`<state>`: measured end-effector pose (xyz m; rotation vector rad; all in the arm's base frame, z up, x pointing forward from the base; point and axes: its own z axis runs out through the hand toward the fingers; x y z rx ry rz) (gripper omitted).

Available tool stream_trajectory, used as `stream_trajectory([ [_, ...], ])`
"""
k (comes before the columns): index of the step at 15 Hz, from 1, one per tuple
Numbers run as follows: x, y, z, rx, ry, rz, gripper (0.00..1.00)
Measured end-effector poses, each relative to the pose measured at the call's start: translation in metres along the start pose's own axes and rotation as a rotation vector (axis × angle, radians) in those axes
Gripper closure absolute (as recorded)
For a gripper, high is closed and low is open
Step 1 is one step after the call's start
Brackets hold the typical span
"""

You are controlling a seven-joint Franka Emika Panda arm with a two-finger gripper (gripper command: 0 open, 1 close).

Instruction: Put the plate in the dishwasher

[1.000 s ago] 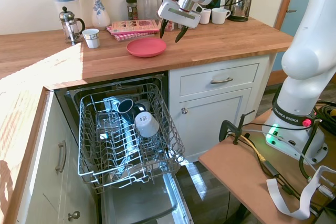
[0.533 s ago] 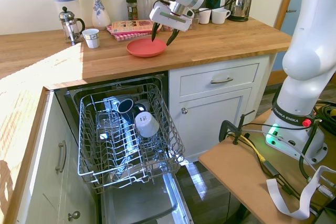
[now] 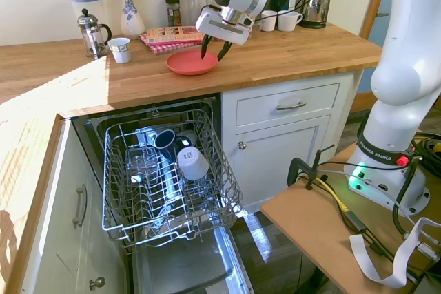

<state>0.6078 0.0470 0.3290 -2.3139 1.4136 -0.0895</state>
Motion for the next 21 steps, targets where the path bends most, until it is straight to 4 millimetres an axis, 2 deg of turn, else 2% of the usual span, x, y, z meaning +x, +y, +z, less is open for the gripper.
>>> stream_trajectory([
  [9,0.004,0.004,0.007,-0.009,-0.006,0.003,1.0],
  [16,0.005,0.005,0.004,0.017,-0.027,0.001,1.0],
  [18,-0.005,-0.002,-0.002,0.023,-0.026,-0.03,1.0],
  [21,-0.042,-0.023,-0.033,0.025,-0.003,-0.125,1.0],
])
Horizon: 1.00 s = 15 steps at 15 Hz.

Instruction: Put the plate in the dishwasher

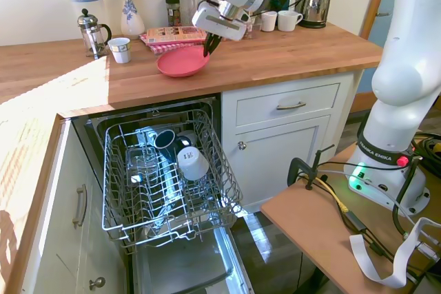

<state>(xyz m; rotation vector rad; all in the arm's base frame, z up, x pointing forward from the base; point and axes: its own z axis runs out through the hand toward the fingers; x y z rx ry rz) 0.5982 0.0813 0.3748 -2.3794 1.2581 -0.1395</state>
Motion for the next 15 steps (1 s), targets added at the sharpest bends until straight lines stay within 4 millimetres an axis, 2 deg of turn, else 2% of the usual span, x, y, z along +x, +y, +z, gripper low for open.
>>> stream_trajectory([
  [2,-0.041,-0.026,-0.03,-0.043,0.058,-0.089,1.0],
  [4,-0.106,-0.055,-0.056,-0.093,0.126,-0.186,1.0],
  [6,-0.189,-0.079,-0.07,-0.126,0.21,-0.289,1.0],
  [8,-0.287,-0.093,-0.074,-0.142,0.302,-0.392,1.0],
  [10,-0.383,-0.08,-0.059,-0.148,0.396,-0.501,1.0],
  [11,-0.421,-0.068,-0.045,-0.148,0.443,-0.555,1.0],
  [12,-0.449,-0.055,-0.027,-0.148,0.491,-0.61,1.0],
  [13,-0.466,-0.045,-0.007,-0.146,0.542,-0.662,1.0],
  [15,-0.485,-0.026,0.037,-0.138,0.649,-0.769,1.0],
])
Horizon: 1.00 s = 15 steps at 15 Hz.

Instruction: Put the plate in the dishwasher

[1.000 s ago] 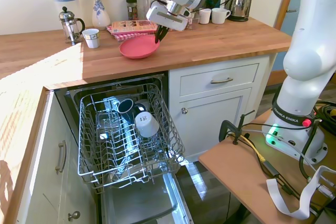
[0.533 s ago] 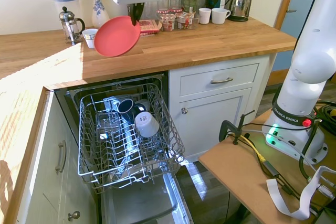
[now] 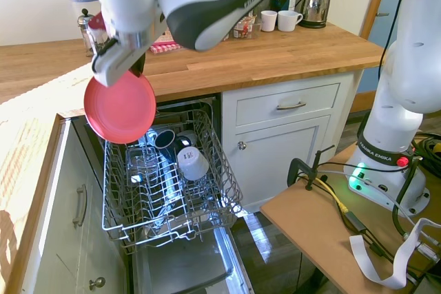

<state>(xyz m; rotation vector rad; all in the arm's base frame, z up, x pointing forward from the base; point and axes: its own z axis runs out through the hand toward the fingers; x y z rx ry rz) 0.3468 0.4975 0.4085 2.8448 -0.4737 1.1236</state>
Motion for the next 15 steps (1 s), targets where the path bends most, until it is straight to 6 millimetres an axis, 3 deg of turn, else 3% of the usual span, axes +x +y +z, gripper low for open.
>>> stream_trajectory([
  [3,-0.047,-0.004,0.046,-0.013,0.169,-0.138,1.0],
  [7,-0.093,0.015,0.085,-0.071,0.372,-0.317,1.0],
  [9,-0.119,0.024,0.09,-0.114,0.455,-0.393,1.0],
  [11,-0.148,0.024,0.081,-0.115,0.473,-0.435,1.0],
  [15,-0.181,0.017,0.061,-0.104,0.411,-0.451,1.0],
])
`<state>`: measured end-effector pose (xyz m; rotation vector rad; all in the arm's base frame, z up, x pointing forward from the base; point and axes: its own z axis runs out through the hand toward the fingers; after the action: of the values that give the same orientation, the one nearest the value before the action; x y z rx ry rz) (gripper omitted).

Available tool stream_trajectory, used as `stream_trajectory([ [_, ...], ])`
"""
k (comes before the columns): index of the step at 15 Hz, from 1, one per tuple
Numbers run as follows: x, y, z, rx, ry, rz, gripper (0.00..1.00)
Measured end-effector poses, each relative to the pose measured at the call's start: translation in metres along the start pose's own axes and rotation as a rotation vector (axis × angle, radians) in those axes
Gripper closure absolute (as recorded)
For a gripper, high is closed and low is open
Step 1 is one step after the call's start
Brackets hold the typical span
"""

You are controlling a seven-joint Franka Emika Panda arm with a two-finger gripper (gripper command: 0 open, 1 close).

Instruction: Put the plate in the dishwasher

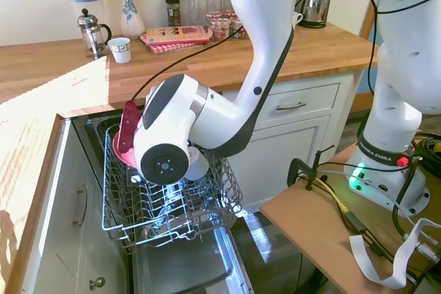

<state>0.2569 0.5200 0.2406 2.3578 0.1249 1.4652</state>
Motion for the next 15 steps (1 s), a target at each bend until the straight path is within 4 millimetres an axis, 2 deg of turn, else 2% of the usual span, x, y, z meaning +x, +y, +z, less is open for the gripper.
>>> stream_trajectory([
  [6,-0.065,-0.033,0.0,0.011,-0.055,-0.088,1.0],
  [7,-0.071,-0.038,-0.001,0.006,-0.06,-0.094,0.0],
  [11,-0.086,-0.05,0.004,-0.049,-0.133,-0.104,0.0],
  [15,-0.078,-0.057,0.01,-0.079,-0.184,-0.108,0.0],
])
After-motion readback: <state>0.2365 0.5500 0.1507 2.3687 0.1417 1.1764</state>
